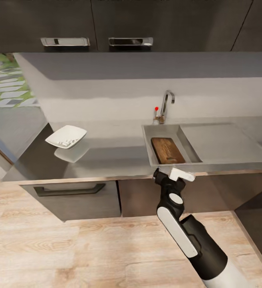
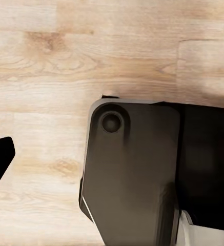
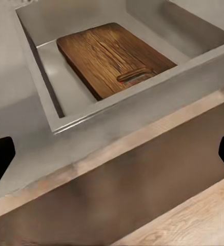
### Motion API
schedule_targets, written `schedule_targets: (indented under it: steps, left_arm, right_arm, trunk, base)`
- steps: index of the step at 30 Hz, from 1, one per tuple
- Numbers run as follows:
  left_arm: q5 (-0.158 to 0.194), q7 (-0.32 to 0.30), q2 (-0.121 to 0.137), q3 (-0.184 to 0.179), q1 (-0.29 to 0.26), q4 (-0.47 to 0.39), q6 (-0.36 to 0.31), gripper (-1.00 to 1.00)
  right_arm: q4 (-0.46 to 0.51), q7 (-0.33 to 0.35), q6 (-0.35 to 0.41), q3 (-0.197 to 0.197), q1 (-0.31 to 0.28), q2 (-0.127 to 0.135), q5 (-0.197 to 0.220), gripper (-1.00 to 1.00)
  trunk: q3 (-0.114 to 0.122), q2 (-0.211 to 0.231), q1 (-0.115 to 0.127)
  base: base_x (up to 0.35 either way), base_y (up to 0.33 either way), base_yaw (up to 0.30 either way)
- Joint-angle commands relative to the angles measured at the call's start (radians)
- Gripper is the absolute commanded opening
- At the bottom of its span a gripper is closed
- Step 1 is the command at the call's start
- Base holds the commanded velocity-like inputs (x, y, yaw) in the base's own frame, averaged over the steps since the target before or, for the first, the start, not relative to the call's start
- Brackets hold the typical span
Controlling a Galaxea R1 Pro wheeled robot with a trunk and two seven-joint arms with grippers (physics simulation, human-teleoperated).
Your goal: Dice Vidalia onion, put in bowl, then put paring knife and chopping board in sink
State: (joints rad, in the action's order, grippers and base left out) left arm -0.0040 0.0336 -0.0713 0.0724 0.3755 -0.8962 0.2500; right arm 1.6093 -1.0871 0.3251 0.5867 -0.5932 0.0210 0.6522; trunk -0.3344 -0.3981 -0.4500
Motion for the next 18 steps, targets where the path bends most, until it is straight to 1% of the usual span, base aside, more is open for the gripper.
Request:
schedule_targets:
  steps: [1, 3, 6, 8, 9, 11, 13, 15, 17, 18]
  left_arm:
    - [-0.001, 0.002, -0.001, 0.001, 0.000, -0.001, 0.002, 1.00]
    - [-0.001, 0.002, -0.001, 0.001, 0.000, -0.001, 0.002, 1.00]
    - [-0.001, 0.002, -0.001, 0.002, 0.000, -0.001, 0.002, 1.00]
    - [-0.001, 0.002, -0.001, 0.002, 0.000, -0.001, 0.002, 1.00]
    - [-0.001, 0.002, -0.001, 0.002, 0.000, -0.001, 0.002, 1.00]
    - [-0.001, 0.002, -0.001, 0.002, 0.000, -0.001, 0.002, 1.00]
    - [-0.001, 0.003, -0.001, 0.002, 0.000, 0.000, 0.002, 1.00]
    - [-0.001, 0.003, -0.001, 0.002, 0.000, 0.000, 0.002, 1.00]
    - [-0.001, 0.003, -0.001, 0.002, 0.000, 0.000, 0.002, 1.00]
    - [-0.001, 0.003, -0.001, 0.002, 0.000, 0.000, 0.002, 1.00]
  right_arm:
    - [0.001, -0.008, -0.027, 0.043, -0.001, 0.022, 0.003, 1.00]
    - [0.001, -0.012, -0.097, 0.112, 0.000, 0.065, 0.003, 1.00]
    - [0.000, -0.019, -0.170, 0.182, 0.002, 0.126, 0.007, 1.00]
    - [0.000, -0.031, -0.214, 0.226, 0.004, 0.160, 0.010, 1.00]
    - [0.000, -0.043, -0.239, 0.256, 0.009, 0.174, 0.011, 1.00]
    - [-0.001, -0.083, -0.289, 0.321, 0.018, 0.194, 0.012, 1.00]
    - [-0.002, -0.134, -0.335, 0.388, 0.021, 0.209, 0.012, 1.00]
    - [-0.007, -0.187, -0.379, 0.492, 0.023, 0.221, 0.010, 1.00]
    - [-0.011, -0.218, -0.425, 0.578, 0.024, 0.238, 0.008, 1.00]
    - [-0.012, -0.222, -0.437, 0.595, 0.024, 0.243, 0.007, 1.00]
  trunk:
    - [-0.002, -0.002, 0.000]
    - [-0.002, -0.002, 0.000]
    - [-0.002, -0.002, 0.000]
    - [-0.002, -0.002, 0.000]
    - [-0.002, -0.002, 0.000]
    - [-0.002, -0.002, 0.000]
    - [-0.002, -0.002, 0.000]
    - [-0.002, -0.002, 0.000]
    - [-0.002, -0.002, 0.000]
    - [-0.002, -0.002, 0.000]
  base:
    - [-0.335, 0.000, 0.000]
    - [-0.335, 0.000, 0.000]
    - [-0.335, 0.000, 0.000]
    - [-0.335, 0.000, 0.000]
    - [-0.335, 0.000, 0.000]
    - [-0.335, 0.000, 0.000]
    - [-0.327, 0.000, 0.000]
    - [-0.311, 0.000, 0.000]
    - [-0.275, 0.000, 0.000]
    - [-0.251, 0.000, 0.000]
